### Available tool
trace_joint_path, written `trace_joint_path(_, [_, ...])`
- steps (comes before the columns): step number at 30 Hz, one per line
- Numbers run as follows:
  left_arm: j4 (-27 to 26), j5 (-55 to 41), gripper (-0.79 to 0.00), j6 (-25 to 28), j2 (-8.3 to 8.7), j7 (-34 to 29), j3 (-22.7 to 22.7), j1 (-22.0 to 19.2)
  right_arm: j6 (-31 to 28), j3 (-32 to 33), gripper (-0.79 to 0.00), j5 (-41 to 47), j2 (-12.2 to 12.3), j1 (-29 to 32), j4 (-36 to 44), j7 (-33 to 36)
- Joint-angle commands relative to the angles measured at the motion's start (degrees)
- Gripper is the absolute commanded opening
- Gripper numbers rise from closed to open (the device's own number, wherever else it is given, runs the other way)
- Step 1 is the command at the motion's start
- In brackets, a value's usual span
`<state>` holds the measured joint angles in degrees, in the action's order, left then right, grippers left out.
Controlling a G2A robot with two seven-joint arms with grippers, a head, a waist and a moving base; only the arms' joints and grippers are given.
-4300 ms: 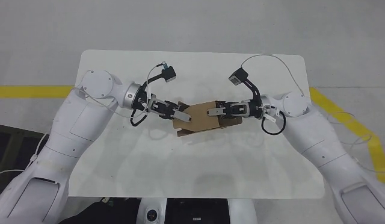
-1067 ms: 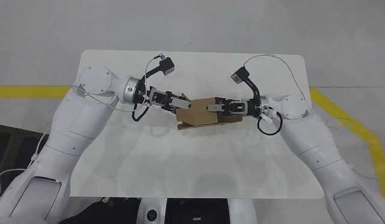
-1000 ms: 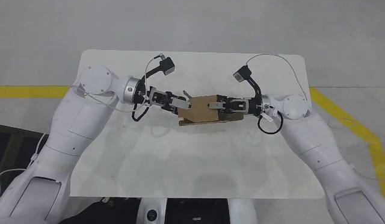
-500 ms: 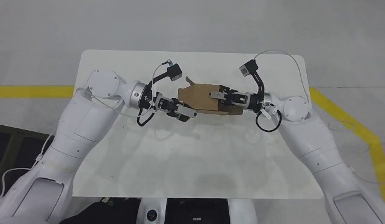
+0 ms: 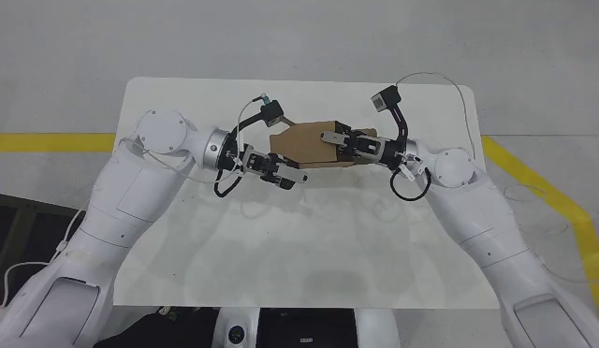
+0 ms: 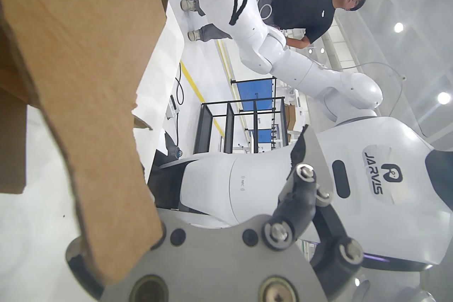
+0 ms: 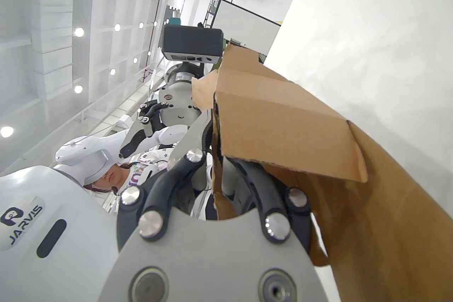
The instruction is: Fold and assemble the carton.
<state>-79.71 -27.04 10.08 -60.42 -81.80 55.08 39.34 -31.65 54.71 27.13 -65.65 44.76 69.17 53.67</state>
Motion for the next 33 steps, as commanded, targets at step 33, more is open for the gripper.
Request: trace_joint_path(33, [2.1,23.3,0.0,-1.9,2.94,10.3,4.0,3.4,0.7,8.2,-0.785,8.2,1.2,8.1,5.9,2.6])
